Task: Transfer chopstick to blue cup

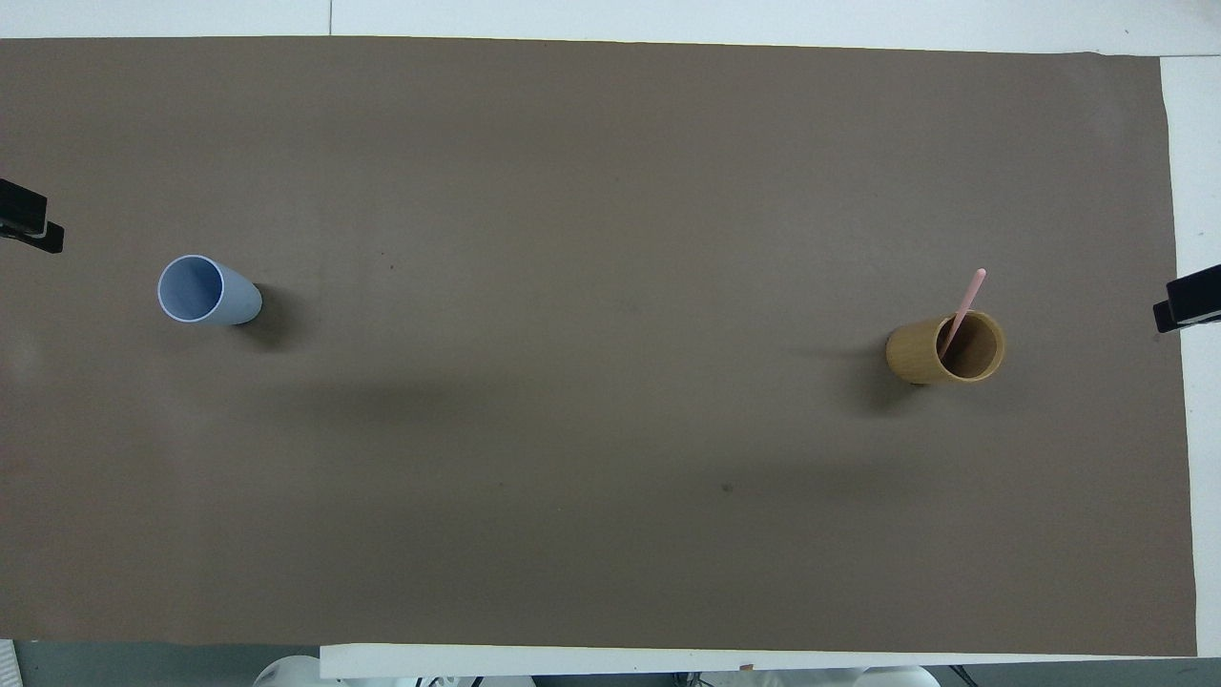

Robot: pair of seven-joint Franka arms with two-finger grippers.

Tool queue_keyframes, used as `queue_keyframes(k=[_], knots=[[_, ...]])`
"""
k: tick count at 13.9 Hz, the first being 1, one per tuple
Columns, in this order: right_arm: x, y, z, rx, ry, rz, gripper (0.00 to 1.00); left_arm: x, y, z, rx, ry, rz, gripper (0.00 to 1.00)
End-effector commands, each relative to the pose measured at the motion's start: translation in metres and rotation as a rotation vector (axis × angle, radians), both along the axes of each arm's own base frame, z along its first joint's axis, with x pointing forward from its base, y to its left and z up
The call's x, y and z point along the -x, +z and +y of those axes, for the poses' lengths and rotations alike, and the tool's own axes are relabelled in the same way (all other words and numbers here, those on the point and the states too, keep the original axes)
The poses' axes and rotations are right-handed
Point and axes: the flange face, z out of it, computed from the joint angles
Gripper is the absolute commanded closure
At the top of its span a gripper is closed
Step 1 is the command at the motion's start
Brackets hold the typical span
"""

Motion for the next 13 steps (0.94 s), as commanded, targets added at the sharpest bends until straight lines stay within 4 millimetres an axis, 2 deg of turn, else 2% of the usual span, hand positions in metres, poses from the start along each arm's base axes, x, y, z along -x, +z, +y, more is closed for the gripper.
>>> queue_keyframes(k=[1, 4, 6, 8, 9, 13], knots=[[0.012, -0.002, 0.008, -0.020, 0.001, 0.027, 0.00, 0.001, 0.006, 0.001, 0.013, -0.012, -0.002, 0.00], [0.010, 0.000, 0.004, -0.046, -0.015, 0.017, 0.00, 0.003, 0.015, 0.006, 0.013, 0.000, -0.058, 0.00], [0.008, -0.001, 0.002, -0.049, -0.016, 0.004, 0.00, 0.016, -0.022, 0.015, 0.007, 0.028, -0.109, 0.00], [0.008, -0.001, 0.003, -0.048, -0.014, -0.004, 0.00, 0.025, -0.080, 0.034, 0.003, 0.066, -0.148, 0.00], [0.007, -0.001, 0.004, -0.050, -0.012, -0.004, 0.00, 0.032, -0.113, 0.035, 0.002, 0.067, -0.129, 0.00], [0.008, -0.001, 0.005, -0.051, -0.009, 0.000, 0.00, 0.017, -0.191, 0.050, 0.004, 0.094, -0.169, 0.00]])
